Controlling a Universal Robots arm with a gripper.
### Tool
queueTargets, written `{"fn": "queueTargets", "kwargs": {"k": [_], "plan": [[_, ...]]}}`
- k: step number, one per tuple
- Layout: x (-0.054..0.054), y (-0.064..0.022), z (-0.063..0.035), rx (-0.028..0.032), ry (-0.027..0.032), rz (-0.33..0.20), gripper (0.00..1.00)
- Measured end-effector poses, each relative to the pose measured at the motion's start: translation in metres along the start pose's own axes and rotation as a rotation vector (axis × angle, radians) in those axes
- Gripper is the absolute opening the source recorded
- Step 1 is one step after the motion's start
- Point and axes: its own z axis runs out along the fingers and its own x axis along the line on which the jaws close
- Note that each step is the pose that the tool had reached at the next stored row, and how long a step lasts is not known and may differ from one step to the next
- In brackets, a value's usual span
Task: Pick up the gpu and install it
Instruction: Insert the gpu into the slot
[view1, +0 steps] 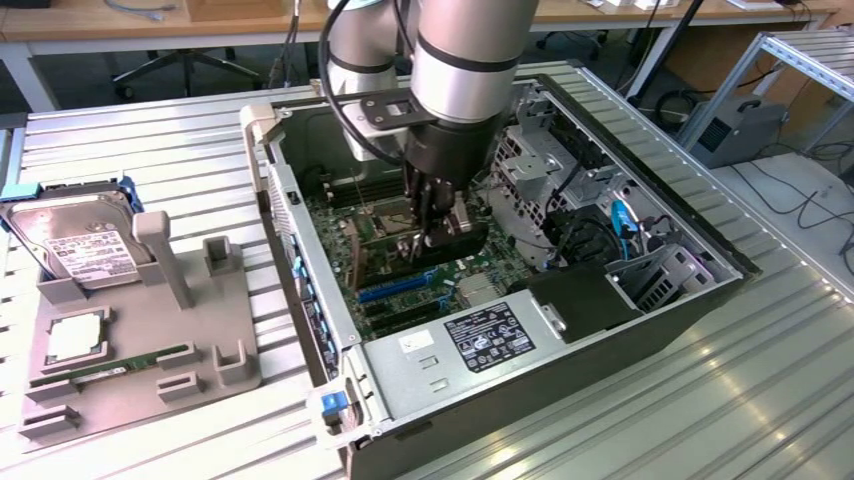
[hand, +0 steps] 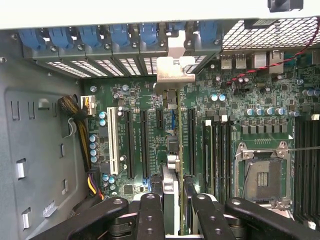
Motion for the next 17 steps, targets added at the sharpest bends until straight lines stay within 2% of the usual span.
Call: {"fn": "queueTargets", "kwargs": {"k": [17], "plan": [[0.0001,0.0041,0.002,0.0,0.0,0.0,0.27]]}}
